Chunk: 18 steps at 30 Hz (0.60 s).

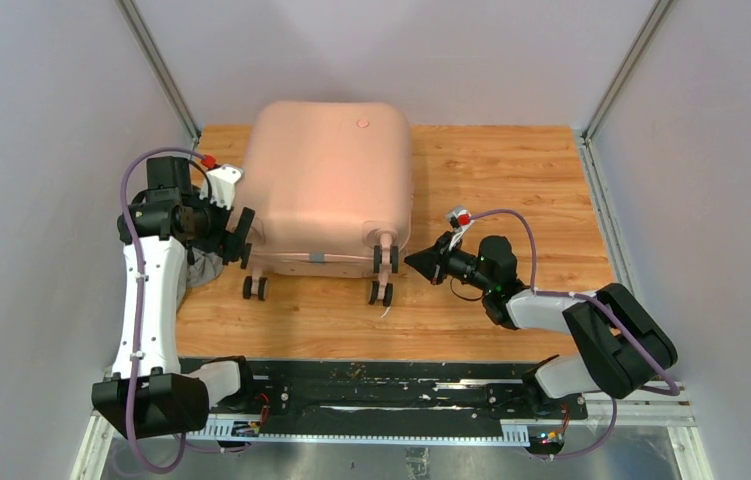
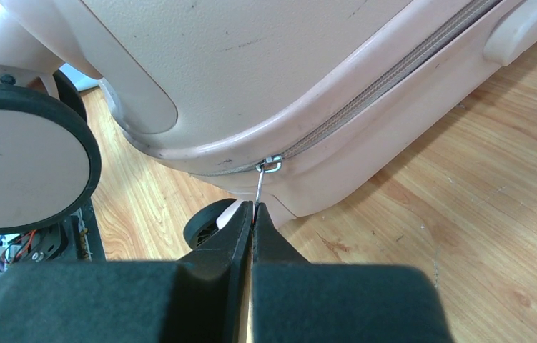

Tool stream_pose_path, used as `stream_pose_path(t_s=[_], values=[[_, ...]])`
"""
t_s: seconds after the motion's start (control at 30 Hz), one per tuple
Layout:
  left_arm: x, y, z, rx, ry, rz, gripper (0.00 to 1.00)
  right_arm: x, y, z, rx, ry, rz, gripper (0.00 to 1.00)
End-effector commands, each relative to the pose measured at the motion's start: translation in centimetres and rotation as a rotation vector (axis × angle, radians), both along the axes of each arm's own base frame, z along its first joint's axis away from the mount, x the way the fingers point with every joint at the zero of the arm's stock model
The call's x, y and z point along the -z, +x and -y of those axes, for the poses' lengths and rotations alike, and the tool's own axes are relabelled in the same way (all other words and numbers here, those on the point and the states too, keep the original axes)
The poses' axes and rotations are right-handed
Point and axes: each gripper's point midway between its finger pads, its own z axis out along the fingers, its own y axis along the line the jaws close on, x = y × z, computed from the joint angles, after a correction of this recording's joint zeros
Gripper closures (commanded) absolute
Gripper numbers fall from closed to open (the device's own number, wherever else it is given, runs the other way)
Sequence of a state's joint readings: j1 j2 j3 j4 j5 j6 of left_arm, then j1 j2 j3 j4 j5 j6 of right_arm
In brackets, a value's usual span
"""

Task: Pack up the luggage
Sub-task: Zip the luggage at the corner of the board.

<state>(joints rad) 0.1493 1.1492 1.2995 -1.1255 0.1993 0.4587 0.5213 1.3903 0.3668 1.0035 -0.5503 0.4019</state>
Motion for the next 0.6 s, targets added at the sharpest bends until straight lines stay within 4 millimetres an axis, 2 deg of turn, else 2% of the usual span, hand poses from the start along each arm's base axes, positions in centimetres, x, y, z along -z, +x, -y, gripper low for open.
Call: stream_pose_path(t_s=[0.0,0.1,0.2,0.27,0.4,0.57], values=[[-0.6,-1.8,6.2,0.120,-0.302,-0.056,0.00,-0.4,-2.3,-1.1,-0.123,0.000,0.008,1.00],[-3.8,-2.3,7.1,0.180,-0.324,0.028,0.00,-0.4,-2.4,-1.0,-0.125,-0.006,0.010,1.00],[-5.6,-2.9,7.7,0.199,-0.341,0.077,0.00,-0.3,-2.4,-1.1,-0.127,-0.008,0.008,1.00],[-5.3,-3.3,7.9,0.194,-0.351,0.069,0.00,-0.4,-2.4,-1.1,-0.130,-0.006,0.008,1.00],[-3.3,-3.8,7.5,0.184,-0.331,0.020,0.00,-0.6,-2.5,-1.1,-0.134,-0.005,0.011,1.00],[-0.4,-3.5,3.8,0.087,-0.150,-0.050,0.00,-0.6,-2.5,-1.0,-0.132,-0.012,0.011,1.00]])
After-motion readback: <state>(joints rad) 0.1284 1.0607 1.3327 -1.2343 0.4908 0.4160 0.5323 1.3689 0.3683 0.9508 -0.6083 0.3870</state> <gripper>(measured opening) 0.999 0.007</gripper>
